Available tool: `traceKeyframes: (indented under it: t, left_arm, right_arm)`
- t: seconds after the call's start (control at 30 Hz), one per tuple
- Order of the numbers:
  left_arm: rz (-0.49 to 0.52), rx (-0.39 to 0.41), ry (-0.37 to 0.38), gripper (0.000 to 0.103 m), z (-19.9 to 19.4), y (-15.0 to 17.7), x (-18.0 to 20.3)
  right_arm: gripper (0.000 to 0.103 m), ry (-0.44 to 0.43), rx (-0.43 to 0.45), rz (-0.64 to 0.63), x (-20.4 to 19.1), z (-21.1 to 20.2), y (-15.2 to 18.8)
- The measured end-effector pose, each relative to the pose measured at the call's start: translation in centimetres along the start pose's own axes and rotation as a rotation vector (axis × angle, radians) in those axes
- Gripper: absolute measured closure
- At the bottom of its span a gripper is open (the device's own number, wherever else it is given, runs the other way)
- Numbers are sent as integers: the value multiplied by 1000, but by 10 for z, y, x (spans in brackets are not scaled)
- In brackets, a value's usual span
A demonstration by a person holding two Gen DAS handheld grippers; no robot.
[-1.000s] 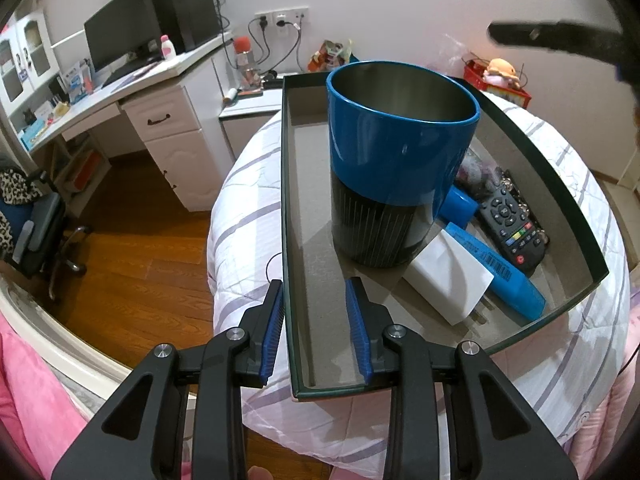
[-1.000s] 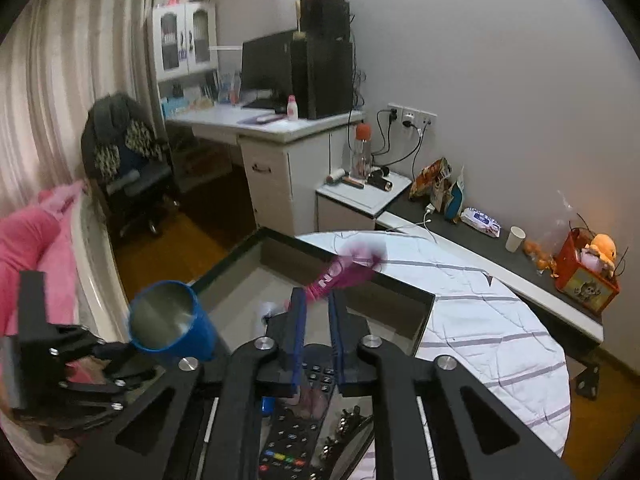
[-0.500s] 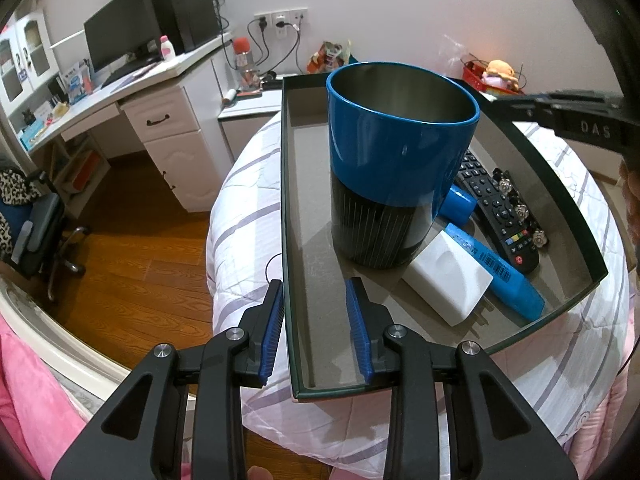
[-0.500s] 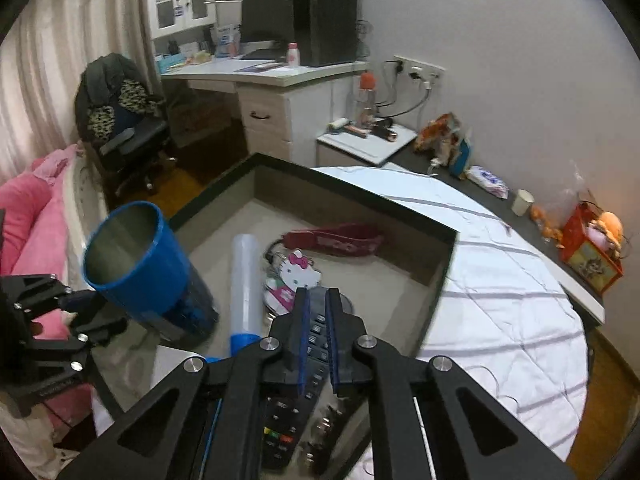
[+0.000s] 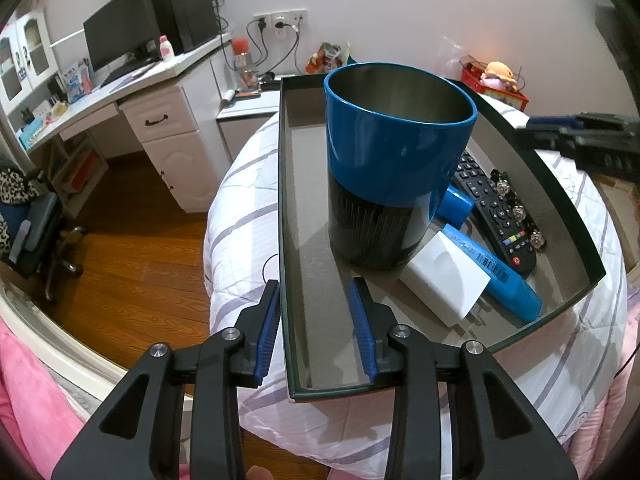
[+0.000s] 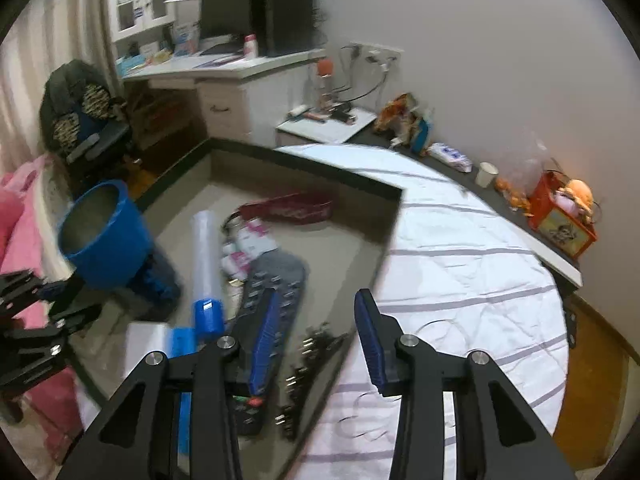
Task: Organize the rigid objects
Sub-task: 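Lower the keychain into the tray and open the right tool, then withdraw the open right tool from the tray while the left tool releases the tray rim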
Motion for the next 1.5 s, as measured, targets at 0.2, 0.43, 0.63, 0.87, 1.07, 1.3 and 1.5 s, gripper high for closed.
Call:
traceKeyframes:
  t: [0.2, 0.43, 0.63, 0.87, 1.07, 1.3, 1.5]
  left_arm:
    - [-1, 1, 3, 69, 0, -1, 2]
    - [-4, 4, 9, 68, 0, -2, 3]
    - [-8, 7, 12, 68, -1, -2, 2]
    - [-7, 11, 15, 66, -3, -1, 1]
    - [0, 14, 15, 65, -5, 0, 1]
    - [2, 13, 15, 64, -4, 0, 2]
    - [2, 14, 21, 63, -4, 0, 2]
  right_arm:
    - [62, -81, -76, -121, -43, 5, 21]
    - [60, -94, -105, -139, -52, 10, 35]
    - [49, -97, -100, -120, -61, 19, 29]
    - [48, -48, -110, -143, -83, 36, 14]
    - [48, -68, -114, -129, -92, 48, 7]
    - [48, -99, -118, -119, -97, 55, 6]
    - [48, -21, -55, -102, -67, 19, 6]
Point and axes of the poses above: each gripper's, at about its wrist camera, not at the fingertips, and z roughly the way its jaws point, x to its right, y to its underside, the point moved 10 cm from there along z, roughly the way its jaws point, and after that the axes turned 2 degrees about -y, right-handed, at the moved point
